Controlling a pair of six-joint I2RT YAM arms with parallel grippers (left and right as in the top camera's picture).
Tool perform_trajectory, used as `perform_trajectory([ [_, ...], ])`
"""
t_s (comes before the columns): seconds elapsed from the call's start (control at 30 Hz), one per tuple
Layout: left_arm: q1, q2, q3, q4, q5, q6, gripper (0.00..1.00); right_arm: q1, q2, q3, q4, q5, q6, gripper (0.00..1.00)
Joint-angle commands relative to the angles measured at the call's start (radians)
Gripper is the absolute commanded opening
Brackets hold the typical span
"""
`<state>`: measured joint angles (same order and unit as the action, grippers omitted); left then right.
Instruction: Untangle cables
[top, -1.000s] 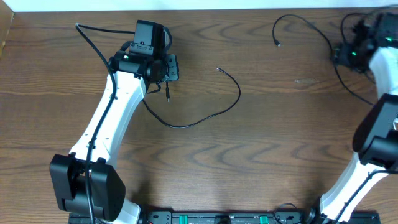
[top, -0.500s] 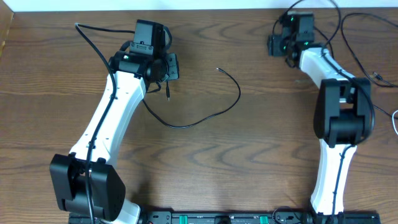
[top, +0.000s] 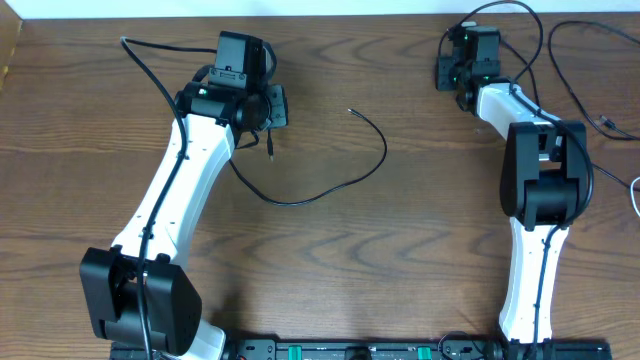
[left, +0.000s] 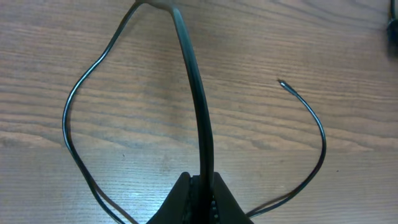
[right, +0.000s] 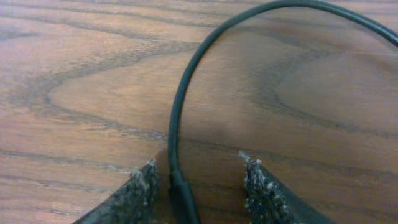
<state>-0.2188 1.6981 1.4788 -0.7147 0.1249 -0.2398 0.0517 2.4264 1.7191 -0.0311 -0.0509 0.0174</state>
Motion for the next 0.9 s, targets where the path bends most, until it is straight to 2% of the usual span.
perform_trajectory([
  [0.0, -0.001, 0.01, -0.003, 0.002, -0.007, -0.009, 0.08, 0.009, 0.034, 0.004, -0.005, 0.0, 0.039, 0.33],
  [0.23, -0.001, 0.01, -0.003, 0.006, -0.006, -0.009, 0.08, 0.009, 0.039, 0.004, -0.003, -0.001, 0.084, 0.15],
  [0.37, -0.001, 0.01, -0.003, 0.013, -0.007, -0.009, 0.07, 0.008, 0.035, 0.004, 0.011, -0.01, 0.084, 0.01],
  [0.6, -0.001, 0.01, -0.003, 0.018, -0.007, -0.009, 0.08, -0.033, -0.066, 0.005, -0.074, -0.042, 0.136, 0.01],
  [0.87, -0.001, 0.01, -0.003, 0.021, -0.006, -0.01, 0.08, -0.164, -0.346, 0.005, -0.305, -0.016, 0.164, 0.01],
])
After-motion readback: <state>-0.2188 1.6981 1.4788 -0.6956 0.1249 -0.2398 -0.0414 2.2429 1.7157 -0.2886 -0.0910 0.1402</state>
